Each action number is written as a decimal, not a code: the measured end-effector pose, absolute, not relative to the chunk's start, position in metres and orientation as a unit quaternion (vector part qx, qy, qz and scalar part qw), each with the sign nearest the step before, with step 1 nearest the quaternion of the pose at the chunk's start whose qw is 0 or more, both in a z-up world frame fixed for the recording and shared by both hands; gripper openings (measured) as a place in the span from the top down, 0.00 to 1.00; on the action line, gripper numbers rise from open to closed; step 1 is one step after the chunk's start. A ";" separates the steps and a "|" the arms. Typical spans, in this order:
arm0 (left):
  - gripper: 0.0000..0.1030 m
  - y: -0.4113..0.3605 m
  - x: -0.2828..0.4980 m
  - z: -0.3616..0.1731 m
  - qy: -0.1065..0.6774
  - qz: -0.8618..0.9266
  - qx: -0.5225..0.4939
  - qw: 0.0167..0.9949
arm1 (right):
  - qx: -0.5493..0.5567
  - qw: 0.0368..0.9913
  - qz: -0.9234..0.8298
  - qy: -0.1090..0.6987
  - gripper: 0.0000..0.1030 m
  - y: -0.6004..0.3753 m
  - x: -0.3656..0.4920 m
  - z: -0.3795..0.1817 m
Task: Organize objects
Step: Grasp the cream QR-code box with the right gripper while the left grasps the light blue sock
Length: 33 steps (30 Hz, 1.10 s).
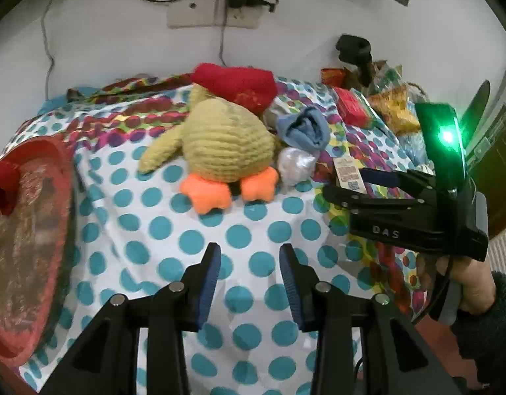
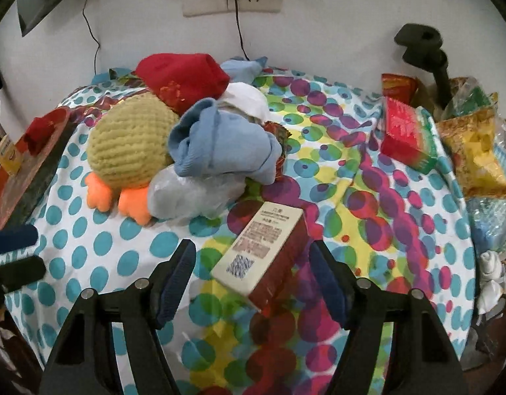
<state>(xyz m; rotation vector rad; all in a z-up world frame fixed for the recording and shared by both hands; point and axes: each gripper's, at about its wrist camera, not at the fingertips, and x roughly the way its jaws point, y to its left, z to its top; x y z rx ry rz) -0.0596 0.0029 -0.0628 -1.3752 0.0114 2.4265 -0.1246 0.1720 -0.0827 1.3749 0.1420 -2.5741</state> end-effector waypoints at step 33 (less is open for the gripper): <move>0.63 0.132 -0.161 -0.063 0.178 0.843 -0.445 0.246 | 0.425 0.112 -0.897 0.041 0.73 0.224 -0.144 -0.077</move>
